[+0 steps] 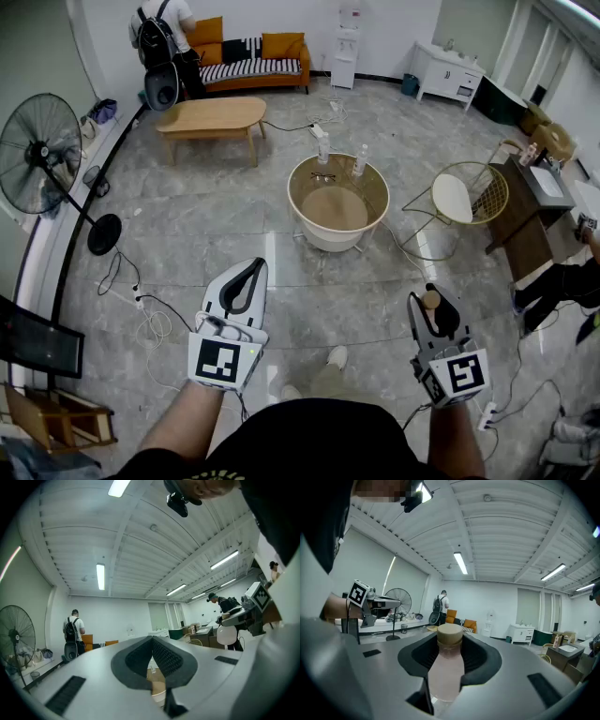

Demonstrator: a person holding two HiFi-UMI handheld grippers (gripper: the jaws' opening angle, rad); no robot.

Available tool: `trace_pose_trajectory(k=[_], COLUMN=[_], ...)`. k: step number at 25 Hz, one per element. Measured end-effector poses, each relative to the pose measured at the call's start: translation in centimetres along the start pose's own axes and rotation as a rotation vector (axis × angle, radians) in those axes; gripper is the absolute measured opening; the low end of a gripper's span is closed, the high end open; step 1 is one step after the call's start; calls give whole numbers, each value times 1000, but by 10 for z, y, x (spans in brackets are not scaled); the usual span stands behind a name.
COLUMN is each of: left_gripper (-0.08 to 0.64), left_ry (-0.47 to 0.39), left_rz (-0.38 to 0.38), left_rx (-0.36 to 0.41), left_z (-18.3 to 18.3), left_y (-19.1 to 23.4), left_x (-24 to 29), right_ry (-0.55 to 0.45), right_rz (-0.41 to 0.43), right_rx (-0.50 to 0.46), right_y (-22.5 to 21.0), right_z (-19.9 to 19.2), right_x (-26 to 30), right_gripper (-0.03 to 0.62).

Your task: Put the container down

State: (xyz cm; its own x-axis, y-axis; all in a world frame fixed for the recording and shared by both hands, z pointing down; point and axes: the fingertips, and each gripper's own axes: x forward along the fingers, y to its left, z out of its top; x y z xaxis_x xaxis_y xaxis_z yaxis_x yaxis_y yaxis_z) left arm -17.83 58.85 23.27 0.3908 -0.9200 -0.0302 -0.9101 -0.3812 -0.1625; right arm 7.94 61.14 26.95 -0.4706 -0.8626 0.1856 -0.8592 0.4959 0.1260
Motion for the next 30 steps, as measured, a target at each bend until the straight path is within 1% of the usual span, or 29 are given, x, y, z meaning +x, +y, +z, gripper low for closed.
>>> trace_pose_trajectory(k=[6,12,16,20,22,24,27,30], left_gripper=[15,15,15,15,15,15,15,15], left_ry=[2,13,16,12,7,4,-2,-5], left_rz=[4,36,39,50,57,53,46,68], left_rx=[6,10,13,-8,-23,-21,-16,-28], left_z=[-3,-12,-16,-18,-17,-15,-14,-17], left_y=[5,12,13,13,15,14,12,13], left_x=[23,40,51,61,66,72,82,90], right_ry=[-9,-14,-29,-47,-33,-17,-38,-37], right_rz=[13,44,57,53,60,68,56,57], right_rx=[2,2,2,0,2,4,7,7], right_y=[-11,-26,-32,-41,-46,-51,-60,-67], right_z=[6,0,4,9,7,4,9,7], right_x=[26,49,61,72,75,78,84,87], right_gripper=[147,147,147,147,147,147,147,147])
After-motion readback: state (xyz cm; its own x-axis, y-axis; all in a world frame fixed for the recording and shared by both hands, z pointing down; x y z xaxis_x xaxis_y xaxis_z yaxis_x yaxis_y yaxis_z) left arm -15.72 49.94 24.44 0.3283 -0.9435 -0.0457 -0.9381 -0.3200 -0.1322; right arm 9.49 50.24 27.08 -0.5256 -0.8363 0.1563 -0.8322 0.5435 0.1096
